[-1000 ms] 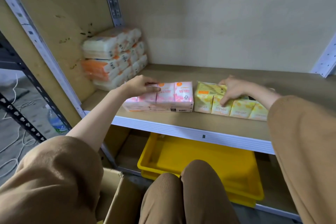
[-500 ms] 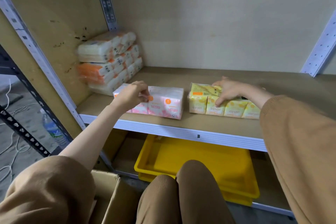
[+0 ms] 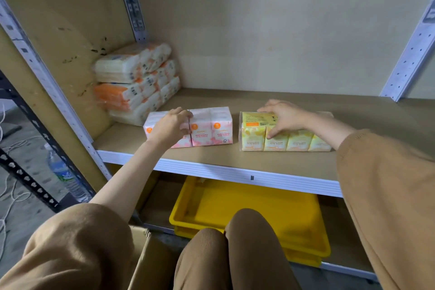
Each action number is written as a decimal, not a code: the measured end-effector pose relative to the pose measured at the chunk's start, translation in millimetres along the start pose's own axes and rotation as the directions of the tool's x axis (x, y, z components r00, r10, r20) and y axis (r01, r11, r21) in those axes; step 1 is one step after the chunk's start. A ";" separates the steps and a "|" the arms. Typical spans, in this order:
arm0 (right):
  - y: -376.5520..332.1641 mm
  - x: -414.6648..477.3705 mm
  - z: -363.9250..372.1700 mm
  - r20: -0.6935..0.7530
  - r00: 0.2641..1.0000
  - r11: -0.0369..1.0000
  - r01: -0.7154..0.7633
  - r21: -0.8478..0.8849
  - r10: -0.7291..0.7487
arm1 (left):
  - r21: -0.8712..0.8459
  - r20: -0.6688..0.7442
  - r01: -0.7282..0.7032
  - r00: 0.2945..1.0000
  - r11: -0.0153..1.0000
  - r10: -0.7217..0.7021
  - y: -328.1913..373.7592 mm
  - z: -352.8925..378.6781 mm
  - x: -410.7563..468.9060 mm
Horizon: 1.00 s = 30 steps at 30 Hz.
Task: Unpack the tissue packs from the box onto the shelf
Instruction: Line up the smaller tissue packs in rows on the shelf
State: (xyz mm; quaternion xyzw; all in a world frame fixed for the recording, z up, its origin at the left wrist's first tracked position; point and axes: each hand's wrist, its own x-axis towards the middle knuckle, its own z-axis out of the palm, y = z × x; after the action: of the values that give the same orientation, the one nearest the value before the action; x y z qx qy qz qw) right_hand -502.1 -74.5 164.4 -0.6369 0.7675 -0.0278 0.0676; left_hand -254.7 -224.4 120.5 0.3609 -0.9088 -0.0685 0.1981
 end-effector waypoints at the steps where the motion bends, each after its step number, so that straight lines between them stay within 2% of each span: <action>1: -7.4 0.7 0.3 -0.032 0.997 0.997 0.064 -0.031 -0.065 | 0.015 0.020 -0.017 1.000 1.000 0.017 -2.8 -0.1 0.2; 4: -32.5 3.8 4.2 -0.032 0.968 0.952 0.238 -0.193 -0.249 | 0.042 0.044 -0.050 0.998 0.998 0.048 -9.4 -0.5 0.7; 7: -53.7 5.7 12.3 0.085 0.941 0.834 0.329 -0.443 -0.327 | 0.030 0.021 -0.042 0.999 0.999 0.042 -12.4 -3.2 -0.3; 10: -59.4 10.6 23.3 0.134 0.938 0.734 0.334 -0.592 -0.319 | 0.022 0.000 -0.017 1.000 1.000 0.017 -11.6 -3.7 -2.1; 15: -58.1 15.1 12.9 0.058 0.969 0.787 0.228 -0.574 -0.238 | -0.016 -0.034 0.063 0.997 0.998 -0.063 -2.3 0.4 -3.3; 17: -48.1 13.0 -0.6 -0.037 0.978 0.877 0.167 -0.451 -0.206 | -0.022 -0.044 0.072 0.996 0.997 -0.073 -1.6 1.7 -3.5; 19: -33.5 8.0 -20.2 -0.189 0.962 0.958 0.148 -0.246 -0.197 | -0.024 -0.052 0.079 0.995 0.997 -0.080 -1.6 2.6 -4.3; 20: -25.9 4.3 -31.8 -0.302 0.936 0.980 0.147 -0.136 -0.182 | -0.024 -0.053 0.082 0.995 0.996 -0.083 -1.4 3.1 -4.5; 22: -11.1 -4.2 -55.7 -0.551 0.831 0.985 0.148 0.084 -0.078 | -0.020 -0.052 0.089 0.995 0.996 -0.090 -0.3 3.7 -4.4; 24: 1.6 -16.3 -73.7 -0.707 0.696 0.930 0.169 0.326 0.121 | -0.027 -0.053 0.101 0.993 0.995 -0.102 0.5 3.3 -3.9; 25: 9.0 -20.5 -76.5 -0.733 0.639 0.878 0.186 0.440 0.232 | -0.031 -0.054 0.103 0.993 0.994 -0.105 0.7 2.9 -3.8; 27: 24.0 -26.2 -70.2 -0.708 0.560 0.747 0.221 0.628 0.430 | -0.024 -0.051 0.103 0.993 0.994 -0.104 0.7 2.6 -3.4; 30: 45.3 -30.5 -44.2 -0.587 0.516 0.560 0.229 0.796 0.624 | -0.013 -0.044 0.098 0.994 0.995 -0.098 1.2 2.6 -3.6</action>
State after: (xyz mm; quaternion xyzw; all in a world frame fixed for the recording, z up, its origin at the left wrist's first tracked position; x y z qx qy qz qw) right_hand -546.9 -38.1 204.4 -0.3295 0.6760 -0.6587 -0.0232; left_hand -254.2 -221.2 117.4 0.4055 -0.8849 -0.0750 0.2167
